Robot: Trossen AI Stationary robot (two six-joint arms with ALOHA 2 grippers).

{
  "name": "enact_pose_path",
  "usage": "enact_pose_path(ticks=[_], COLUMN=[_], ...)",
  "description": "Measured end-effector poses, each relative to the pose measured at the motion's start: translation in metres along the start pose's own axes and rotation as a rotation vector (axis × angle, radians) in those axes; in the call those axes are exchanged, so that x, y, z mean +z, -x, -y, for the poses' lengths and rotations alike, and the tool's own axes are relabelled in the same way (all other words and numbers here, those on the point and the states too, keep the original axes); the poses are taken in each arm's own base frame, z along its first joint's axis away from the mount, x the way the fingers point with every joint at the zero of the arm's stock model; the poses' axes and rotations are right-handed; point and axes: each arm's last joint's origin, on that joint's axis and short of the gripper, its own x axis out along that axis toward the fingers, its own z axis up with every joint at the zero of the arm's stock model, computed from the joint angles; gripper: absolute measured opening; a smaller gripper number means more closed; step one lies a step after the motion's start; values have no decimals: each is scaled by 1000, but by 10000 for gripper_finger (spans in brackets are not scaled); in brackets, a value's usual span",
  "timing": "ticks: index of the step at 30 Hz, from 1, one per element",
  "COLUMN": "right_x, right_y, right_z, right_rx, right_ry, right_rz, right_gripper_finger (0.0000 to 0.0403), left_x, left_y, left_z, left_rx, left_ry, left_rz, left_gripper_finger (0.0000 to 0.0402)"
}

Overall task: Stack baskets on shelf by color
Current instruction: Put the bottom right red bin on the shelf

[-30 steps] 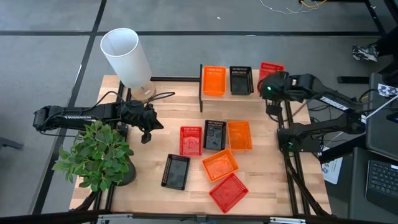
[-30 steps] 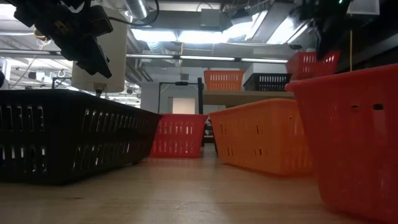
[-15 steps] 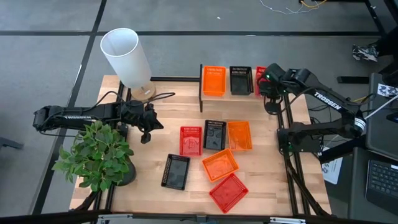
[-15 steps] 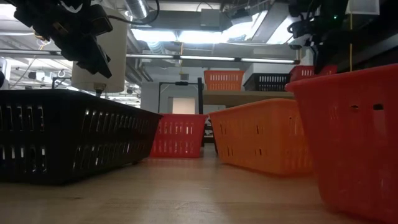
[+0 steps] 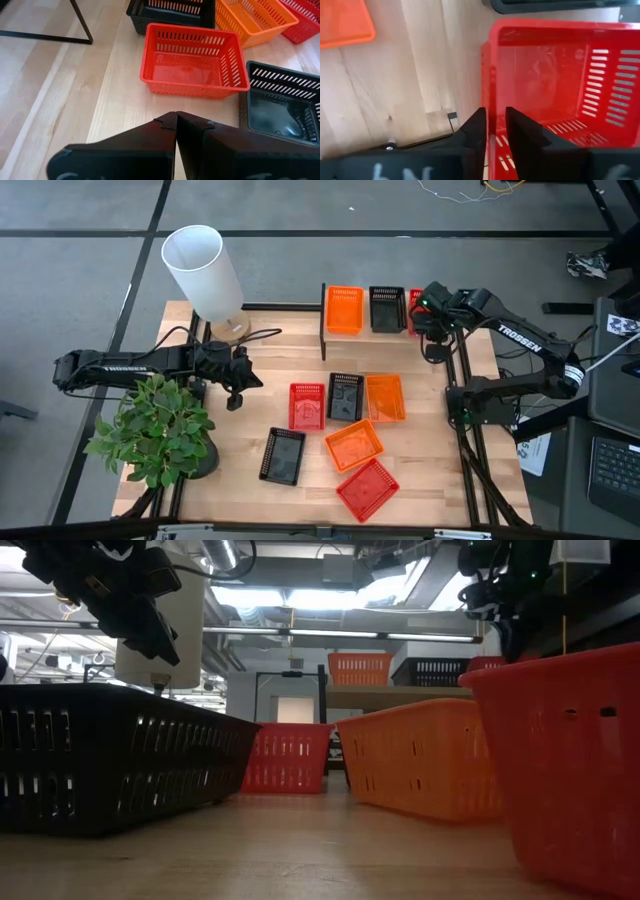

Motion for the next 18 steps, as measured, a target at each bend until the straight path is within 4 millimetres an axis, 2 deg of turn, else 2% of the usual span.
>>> enact_pose_path(ticks=[8, 13, 18], right_x=[-1, 3, -1], right_y=[4, 26, 54], right_z=[-1, 1, -9], right_rx=[-17, -32, 71], right_ry=[-10, -50, -140], right_rz=[-18, 47, 63], right_gripper_finger=[93, 94, 94], left_x=[0, 0, 0], left_y=[0, 0, 0], left_z=[0, 0, 0], left_rx=[0, 0, -1], left_ry=[0, 0, 0], left_rz=[0, 0, 0], left_gripper_finger=[0, 0, 0])
